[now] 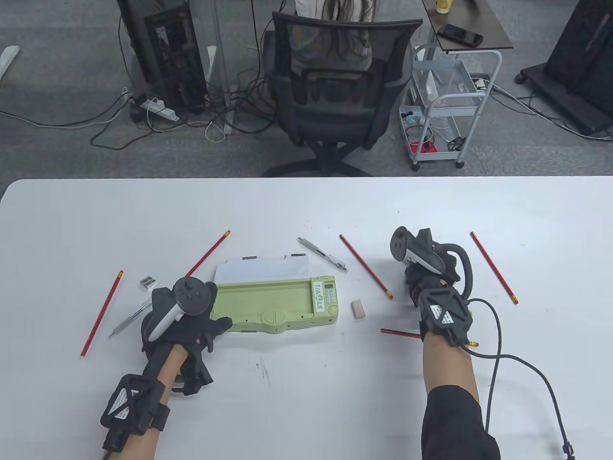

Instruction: Organize multifunction pencil case

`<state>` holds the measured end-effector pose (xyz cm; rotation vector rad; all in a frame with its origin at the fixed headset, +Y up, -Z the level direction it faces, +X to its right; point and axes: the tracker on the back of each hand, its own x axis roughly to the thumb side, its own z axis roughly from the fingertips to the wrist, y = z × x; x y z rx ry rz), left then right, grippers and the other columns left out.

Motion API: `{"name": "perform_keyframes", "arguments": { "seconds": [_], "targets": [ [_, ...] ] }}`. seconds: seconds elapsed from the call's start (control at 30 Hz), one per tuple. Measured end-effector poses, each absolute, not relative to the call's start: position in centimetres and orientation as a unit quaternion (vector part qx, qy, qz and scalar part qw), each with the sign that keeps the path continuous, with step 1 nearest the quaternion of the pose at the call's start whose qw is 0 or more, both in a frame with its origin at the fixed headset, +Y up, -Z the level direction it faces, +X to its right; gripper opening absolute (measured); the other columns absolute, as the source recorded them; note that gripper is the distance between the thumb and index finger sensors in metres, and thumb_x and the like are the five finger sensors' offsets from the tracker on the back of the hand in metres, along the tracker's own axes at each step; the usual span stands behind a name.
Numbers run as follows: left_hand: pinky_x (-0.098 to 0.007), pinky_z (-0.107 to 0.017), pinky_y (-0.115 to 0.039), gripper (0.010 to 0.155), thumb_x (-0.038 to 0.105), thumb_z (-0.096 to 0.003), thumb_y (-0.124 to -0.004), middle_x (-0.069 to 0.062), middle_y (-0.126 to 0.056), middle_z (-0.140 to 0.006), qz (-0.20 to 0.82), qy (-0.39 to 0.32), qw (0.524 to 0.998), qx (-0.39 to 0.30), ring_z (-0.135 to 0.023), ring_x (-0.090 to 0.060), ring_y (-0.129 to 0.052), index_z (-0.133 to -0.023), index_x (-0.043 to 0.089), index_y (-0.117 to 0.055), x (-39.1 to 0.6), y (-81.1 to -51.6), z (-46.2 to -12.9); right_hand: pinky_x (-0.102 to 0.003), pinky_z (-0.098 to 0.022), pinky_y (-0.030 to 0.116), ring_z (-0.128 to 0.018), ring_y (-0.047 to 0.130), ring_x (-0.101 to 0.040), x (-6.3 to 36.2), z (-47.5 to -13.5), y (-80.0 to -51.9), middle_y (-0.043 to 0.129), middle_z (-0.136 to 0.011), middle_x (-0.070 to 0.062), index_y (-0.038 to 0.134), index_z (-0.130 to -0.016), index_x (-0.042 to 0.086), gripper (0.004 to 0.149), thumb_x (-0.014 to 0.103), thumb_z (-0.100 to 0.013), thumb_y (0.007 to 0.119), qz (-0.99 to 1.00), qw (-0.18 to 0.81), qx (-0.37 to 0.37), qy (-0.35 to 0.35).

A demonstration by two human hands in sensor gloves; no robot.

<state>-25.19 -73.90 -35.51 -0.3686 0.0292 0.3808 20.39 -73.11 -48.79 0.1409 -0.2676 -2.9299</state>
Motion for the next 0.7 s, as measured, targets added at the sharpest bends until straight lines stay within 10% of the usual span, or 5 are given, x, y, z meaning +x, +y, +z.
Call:
{"name": "perform_keyframes", "arguments": {
  "seconds": [0.7],
  "targets": [
    [-0.069,-0.068,-0.060,0.089,0.047,-0.0413,-0.080,-0.014,-0.055,-0.120,0.180,0.018,0.967,-0.180,-0.104,-0.049,-0.067,-0.112,0.019,-0.033,-25.0,-74.0,-35.4,-0.057,-0.064,0.074,-0.075,0.088,-0.041,19.6,-48.0,-70.3,0.082,-0.088,-0.016,0.078,-0.090,0.011,0.047,0.035,-0.050,0.081,-0.997,0.033,0.000,-0.071]
  ]
}}
